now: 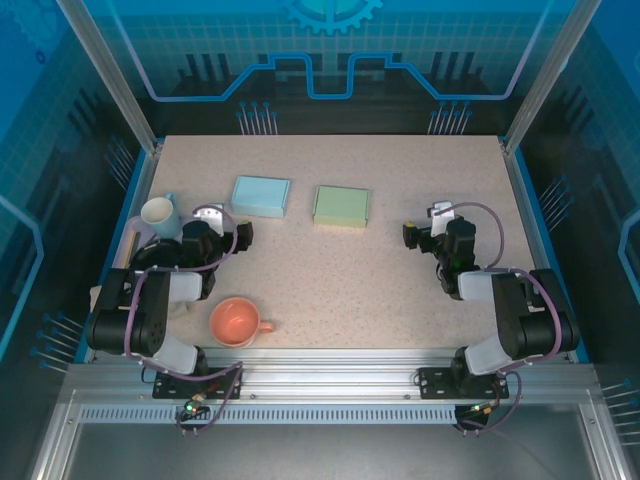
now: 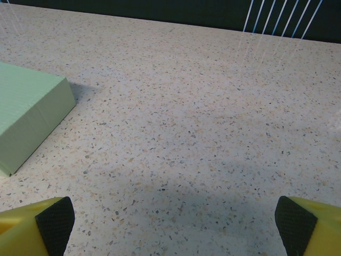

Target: Fold the paper box

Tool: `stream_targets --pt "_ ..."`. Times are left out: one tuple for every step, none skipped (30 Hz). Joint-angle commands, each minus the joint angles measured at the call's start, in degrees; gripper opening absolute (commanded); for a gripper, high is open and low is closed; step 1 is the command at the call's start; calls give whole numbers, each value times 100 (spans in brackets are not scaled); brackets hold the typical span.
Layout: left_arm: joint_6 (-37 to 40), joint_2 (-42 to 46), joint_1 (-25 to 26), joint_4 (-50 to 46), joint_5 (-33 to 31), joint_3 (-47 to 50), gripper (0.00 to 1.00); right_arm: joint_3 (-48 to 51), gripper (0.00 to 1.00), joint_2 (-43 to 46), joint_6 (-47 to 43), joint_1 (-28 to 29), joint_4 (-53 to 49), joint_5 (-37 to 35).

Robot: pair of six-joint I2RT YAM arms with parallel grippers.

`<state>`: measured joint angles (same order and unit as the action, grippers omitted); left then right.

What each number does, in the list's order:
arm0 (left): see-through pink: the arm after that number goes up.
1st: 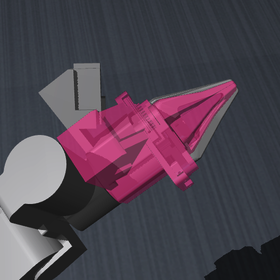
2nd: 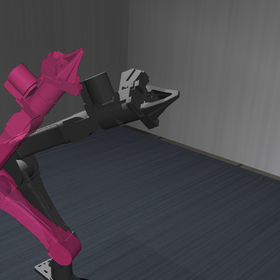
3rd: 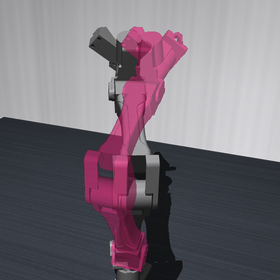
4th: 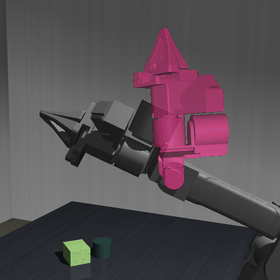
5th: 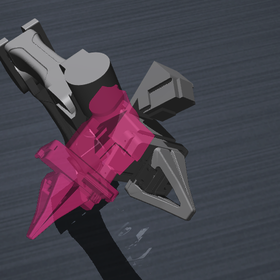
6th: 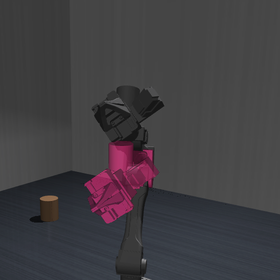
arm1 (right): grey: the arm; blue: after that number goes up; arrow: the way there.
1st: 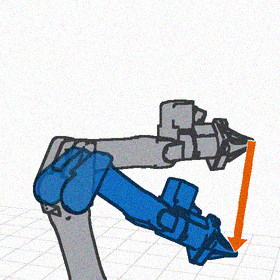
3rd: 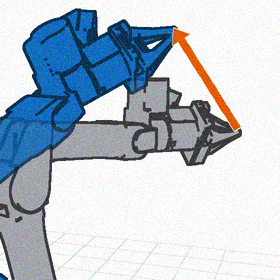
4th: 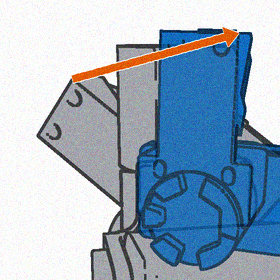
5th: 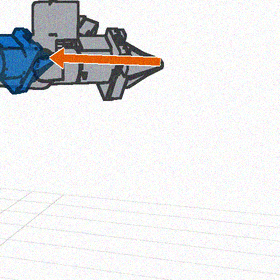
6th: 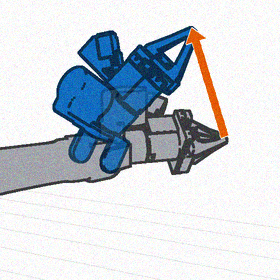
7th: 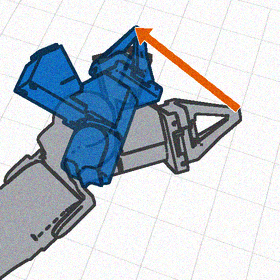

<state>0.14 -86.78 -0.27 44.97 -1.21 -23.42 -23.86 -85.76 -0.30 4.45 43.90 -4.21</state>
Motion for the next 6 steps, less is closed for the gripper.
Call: stream_targets --pt "-50 -23 -43 -122 87 -115 99 -66 100 -49 -25 -90 -15 42" --pt "-41 -28 -47 -121 86 -111 99 -70 100 -49 -23 -89 -22 41" --pt "-32 -21 -35 -104 78 -104 99 -66 100 -47 -23 -86 -17 49" --pt "-32 -15 -34 -90 85 -85 99 -72 100 -50 -26 -89 -22 42" --pt "-39 -15 -34 -78 91 -78 99 -67 100 -49 -26 -93 -17 38" --pt "-39 -14 -36 -74 87 -83 99 -66 100 -48 -25 -86 -14 43"
